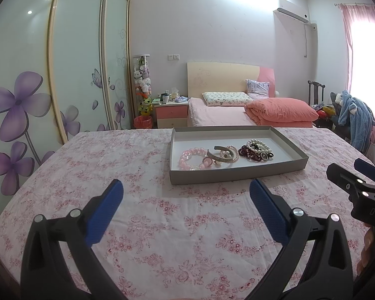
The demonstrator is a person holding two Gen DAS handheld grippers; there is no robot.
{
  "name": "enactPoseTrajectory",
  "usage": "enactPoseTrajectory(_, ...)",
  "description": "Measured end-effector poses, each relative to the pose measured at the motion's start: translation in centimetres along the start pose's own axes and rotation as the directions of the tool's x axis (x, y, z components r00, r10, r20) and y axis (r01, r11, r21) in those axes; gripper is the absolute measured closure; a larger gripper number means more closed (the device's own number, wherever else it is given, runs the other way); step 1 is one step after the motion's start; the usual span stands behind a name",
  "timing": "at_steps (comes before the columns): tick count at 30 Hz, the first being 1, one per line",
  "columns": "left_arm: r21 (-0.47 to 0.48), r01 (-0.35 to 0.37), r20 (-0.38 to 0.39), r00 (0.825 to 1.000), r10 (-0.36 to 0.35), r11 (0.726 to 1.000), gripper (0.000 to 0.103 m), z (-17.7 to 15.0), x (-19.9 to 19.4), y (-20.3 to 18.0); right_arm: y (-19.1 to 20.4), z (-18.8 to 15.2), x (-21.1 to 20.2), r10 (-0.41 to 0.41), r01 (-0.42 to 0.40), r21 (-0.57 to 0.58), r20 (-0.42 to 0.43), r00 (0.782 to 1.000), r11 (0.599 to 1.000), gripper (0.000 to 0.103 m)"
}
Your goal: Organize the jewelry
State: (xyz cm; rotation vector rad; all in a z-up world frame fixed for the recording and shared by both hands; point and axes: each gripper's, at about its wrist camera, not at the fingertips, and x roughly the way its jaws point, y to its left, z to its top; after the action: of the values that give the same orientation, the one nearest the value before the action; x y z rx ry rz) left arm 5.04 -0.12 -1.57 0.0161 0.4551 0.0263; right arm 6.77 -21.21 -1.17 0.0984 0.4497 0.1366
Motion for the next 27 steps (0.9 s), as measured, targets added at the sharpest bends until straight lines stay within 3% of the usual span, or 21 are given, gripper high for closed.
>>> enactPoseTrajectory(27, -0.004, -0.011, 0.001, 1.0, 0.011, 1.0, 0.004, -0.06, 0.05, -0.17, -0.08, -0.17, 0.02, 0.0, 0.0, 0.005, -0.002, 1.0, 1.0, 0.002)
